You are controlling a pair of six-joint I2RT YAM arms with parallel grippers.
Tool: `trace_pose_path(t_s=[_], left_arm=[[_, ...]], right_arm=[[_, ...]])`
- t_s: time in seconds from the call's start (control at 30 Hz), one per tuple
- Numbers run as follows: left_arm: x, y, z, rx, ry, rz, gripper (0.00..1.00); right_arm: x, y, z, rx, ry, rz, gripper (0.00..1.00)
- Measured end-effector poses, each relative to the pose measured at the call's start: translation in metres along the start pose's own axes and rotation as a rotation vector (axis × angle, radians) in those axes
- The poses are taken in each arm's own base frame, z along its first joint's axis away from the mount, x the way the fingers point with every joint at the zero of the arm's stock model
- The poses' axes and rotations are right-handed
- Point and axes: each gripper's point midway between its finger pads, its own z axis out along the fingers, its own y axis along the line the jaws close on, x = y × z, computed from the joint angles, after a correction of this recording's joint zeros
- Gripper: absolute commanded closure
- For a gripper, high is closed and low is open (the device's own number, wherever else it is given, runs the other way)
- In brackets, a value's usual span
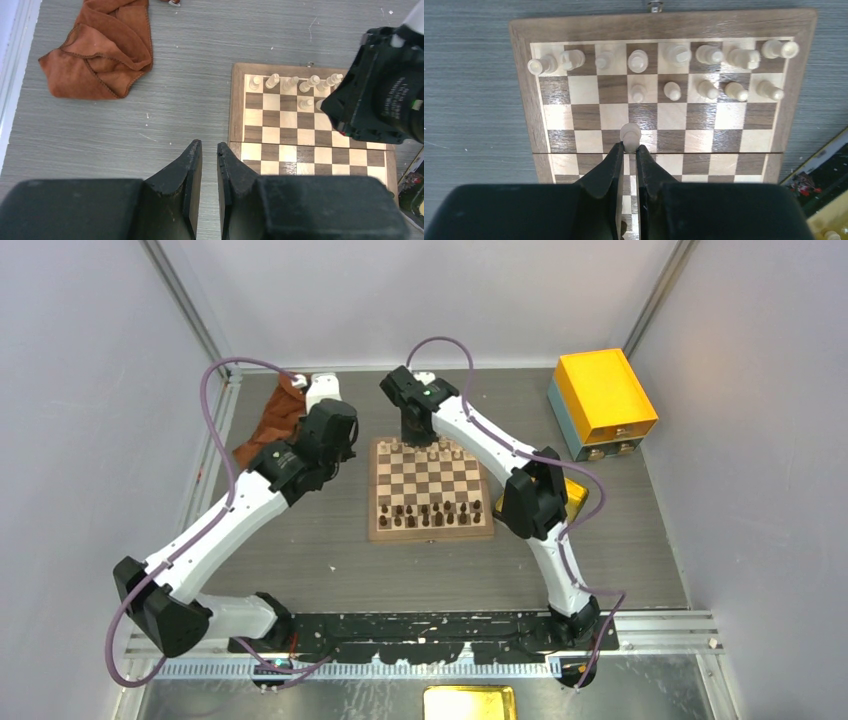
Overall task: Set up the chess pieces on the board
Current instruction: Place the chess piece on the chessboard.
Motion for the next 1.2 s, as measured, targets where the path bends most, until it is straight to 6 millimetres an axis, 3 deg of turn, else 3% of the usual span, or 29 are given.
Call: trace_pose_path(t_s=[0.4, 0.87, 1.2], left_arm=[[-0.002, 0.006, -0.008, 0.006, -0.017, -0.010, 0.81], [0.006, 0.011, -0.010, 0.019, -0.022, 0.001, 0.82], [0.004, 0.012, -0.012, 0.027, -0.036, 0.018, 0.82]], right_arm=[[0.021, 0.025, 0.020, -0.011, 0.062, -0.063, 0.99], [0.037, 0.024, 0.050, 0.023, 0.109, -0.090, 0.99], [0.032, 0.028, 0.056, 0.012, 0.102, -0.080, 0.99]])
